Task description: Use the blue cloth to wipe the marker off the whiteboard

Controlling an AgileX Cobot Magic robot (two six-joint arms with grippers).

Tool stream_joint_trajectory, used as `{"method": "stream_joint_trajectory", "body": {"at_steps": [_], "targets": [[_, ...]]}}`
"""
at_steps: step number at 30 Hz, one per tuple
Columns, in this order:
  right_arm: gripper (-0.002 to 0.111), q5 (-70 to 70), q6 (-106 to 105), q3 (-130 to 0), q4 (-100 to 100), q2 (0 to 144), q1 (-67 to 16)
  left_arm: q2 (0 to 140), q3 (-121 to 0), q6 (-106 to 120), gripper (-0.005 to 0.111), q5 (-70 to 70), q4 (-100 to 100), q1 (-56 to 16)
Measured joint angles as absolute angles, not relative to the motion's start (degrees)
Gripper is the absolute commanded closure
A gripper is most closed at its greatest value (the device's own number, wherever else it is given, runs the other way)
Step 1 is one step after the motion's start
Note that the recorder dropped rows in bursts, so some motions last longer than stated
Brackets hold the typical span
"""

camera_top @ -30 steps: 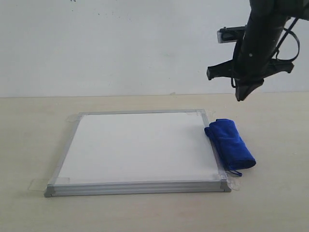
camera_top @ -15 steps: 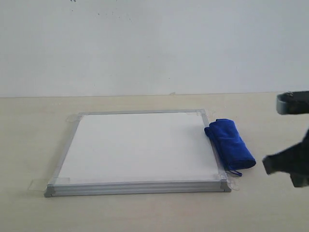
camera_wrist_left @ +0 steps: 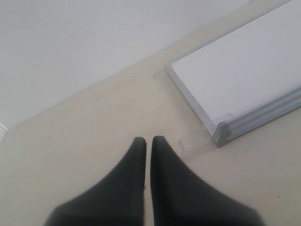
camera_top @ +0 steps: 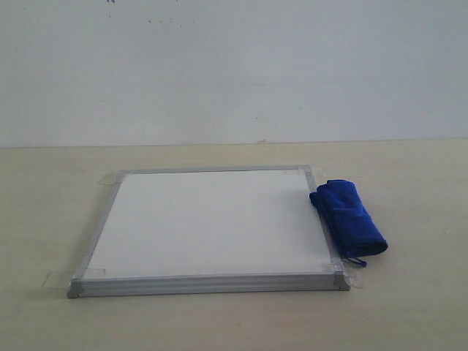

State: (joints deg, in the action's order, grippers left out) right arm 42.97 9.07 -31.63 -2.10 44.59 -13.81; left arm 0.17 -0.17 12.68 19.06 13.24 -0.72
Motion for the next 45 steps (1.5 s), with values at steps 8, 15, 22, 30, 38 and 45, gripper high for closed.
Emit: {"method": "stream_joint_trajectory", "body": {"at_steps": [8,15,22,30,38,45], "targets": [[0.108,42.4,8.6,-31.5,-2.3,39.8,-15.0,0.2,-0.2,12.7,0.103,19.1,13.2,-0.7],[0.108,37.4,7.8,-31.4,-4.7,32.8,-16.0,0.2,-0.2,12.7,0.103,19.1,13.2,-0.7],[0.108,22.0,7.7,-28.3,-8.6,26.6,-12.4,0.2,-0.2,12.7,0.103,19.1,13.2,-0.7],[0.108,8.6,9.1,-14.7,-8.9,20.8,-6.6,0.2,-0.2,12.7,0.103,19.1,13.2,-0.7],[0.108,-1.6,12.4,-1.1,-8.9,9.8,-3.4,0.2,-0.2,12.7,0.103,19.1,13.2,-0.7],[0.108,2.1,13.0,-0.3,-8.9,0.7,-0.9,0.2,-0.2,12.7,0.103,19.1,13.2,-0.7]]}}
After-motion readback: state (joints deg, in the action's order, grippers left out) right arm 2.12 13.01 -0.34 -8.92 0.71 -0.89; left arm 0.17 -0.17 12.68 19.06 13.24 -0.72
